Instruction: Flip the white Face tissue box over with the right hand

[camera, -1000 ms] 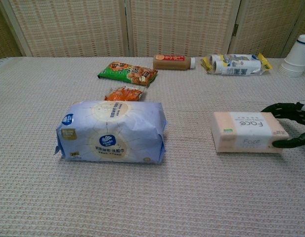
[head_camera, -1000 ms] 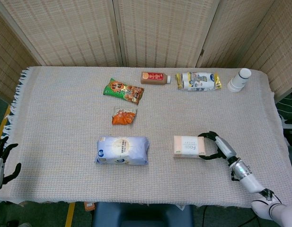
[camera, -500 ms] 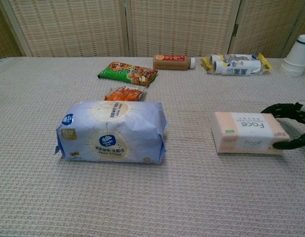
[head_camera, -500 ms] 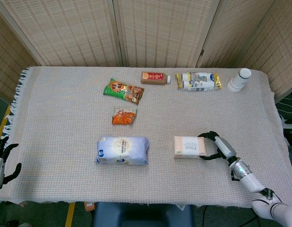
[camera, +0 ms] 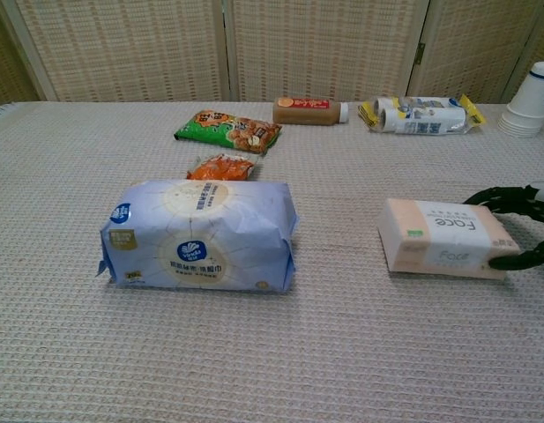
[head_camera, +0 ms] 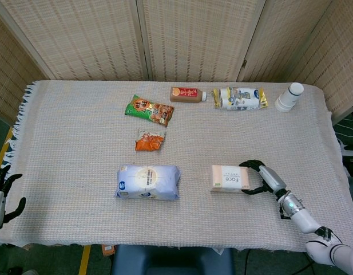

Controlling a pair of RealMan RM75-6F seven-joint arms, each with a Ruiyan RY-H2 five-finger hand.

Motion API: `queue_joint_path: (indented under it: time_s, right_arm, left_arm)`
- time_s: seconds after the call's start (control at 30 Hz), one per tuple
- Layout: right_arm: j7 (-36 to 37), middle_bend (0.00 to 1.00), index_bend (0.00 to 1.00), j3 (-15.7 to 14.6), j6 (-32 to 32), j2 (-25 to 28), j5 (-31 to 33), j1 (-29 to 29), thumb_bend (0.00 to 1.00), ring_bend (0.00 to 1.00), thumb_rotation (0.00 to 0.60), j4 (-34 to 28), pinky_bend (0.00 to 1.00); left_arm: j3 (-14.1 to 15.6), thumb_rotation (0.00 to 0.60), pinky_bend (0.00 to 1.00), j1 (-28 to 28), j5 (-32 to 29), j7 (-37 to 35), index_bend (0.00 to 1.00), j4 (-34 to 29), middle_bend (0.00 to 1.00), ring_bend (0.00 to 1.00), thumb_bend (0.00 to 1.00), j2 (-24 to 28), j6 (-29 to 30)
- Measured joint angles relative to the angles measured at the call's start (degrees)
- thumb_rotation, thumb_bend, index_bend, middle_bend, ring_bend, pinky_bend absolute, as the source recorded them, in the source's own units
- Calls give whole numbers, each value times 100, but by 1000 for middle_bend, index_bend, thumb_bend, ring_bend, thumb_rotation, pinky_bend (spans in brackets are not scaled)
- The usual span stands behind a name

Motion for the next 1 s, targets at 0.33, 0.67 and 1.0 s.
queue_joint_path:
  time_s: [0.33, 0.67, 1.0]
  right_arm:
    - [-122, 273, 198, 32, 11, 99, 14, 17, 53, 182, 600, -145, 0]
    - [-411, 237, 157, 110, 80, 426, 36, 60, 37, 144, 600, -576, 0]
    - [-577, 46, 4, 97, -143, 1023, 91, 149, 0, 7, 600, -1313, 0]
  left_arm:
    - [7, 600, 153, -4, 4, 20, 233, -7, 0, 0, 378, -2, -9]
    - [9, 600, 152, -8, 10, 45, 234, -7, 0, 0, 378, -17, -3]
    - [4, 600, 151, -11, -9, 63, 238, -10, 0, 0, 377, -21, -10]
